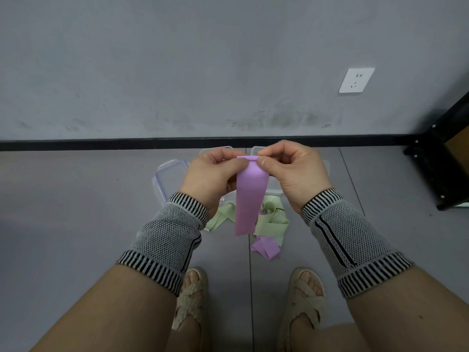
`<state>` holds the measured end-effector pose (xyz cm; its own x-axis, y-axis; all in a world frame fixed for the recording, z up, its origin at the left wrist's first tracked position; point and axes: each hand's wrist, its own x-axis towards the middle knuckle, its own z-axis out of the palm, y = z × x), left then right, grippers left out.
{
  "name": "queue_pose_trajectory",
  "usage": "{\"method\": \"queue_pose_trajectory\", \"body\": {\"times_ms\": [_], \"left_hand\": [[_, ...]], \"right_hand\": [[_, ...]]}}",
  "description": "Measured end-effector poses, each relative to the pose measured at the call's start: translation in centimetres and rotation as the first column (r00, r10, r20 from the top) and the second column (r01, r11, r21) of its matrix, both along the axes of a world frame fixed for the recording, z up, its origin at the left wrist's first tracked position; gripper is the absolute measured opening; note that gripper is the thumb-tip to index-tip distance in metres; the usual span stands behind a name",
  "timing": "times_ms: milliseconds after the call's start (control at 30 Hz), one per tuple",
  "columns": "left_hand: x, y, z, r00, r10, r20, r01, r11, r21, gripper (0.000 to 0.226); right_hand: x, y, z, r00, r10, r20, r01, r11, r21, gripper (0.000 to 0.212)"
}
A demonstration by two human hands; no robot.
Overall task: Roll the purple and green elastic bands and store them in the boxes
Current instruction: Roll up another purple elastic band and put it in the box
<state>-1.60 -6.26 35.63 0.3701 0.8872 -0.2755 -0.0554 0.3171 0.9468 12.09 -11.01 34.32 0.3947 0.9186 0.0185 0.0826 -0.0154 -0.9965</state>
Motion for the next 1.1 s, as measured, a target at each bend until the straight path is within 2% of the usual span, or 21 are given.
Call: {"method": "queue_pose_trajectory", "body": {"times_ms": [200,333,467,700,933,1100], "left_hand": [[-0.01,0.07,-0.25,0.999,0.034,-0.042,-0.033,0.999,0.033,0.006],[-0.23,0.25,-0.31,0.998,0.047,-0.042,-0.045,0.997,0.059,0.008],[-0.28,0.30,-0.34,0.998,0.044,-0.054,-0.040,0.996,0.083,0.010],[-0.59,0.56,-0.37,0.991,0.046,-0.123,-0.028,0.989,0.147,0.012],[-0.56,0.41,-0.40,0.993,0.038,-0.108,-0.020,0.986,0.163,0.012],[-0.29,0.35,-0.44,0.996,0.037,-0.082,-0.026,0.991,0.133,0.011]], "right_hand": [[-0.12,-0.01,-0.07,1.000,0.011,0.008,-0.011,1.000,-0.001,0.024],[-0.05,-0.15,0.01,0.998,0.050,-0.045,-0.052,0.997,-0.054,0.027],[0.02,-0.25,0.04,0.999,0.046,-0.025,-0.048,0.994,-0.098,0.023],[0.09,-0.24,0.16,0.999,0.031,-0.031,-0.033,0.997,-0.070,0.022],[0.23,-0.04,-0.10,0.993,0.050,-0.106,-0.057,0.997,-0.060,0.012],[0.40,0.03,-0.26,0.996,0.042,-0.079,-0.047,0.997,-0.055,0.019]]}}
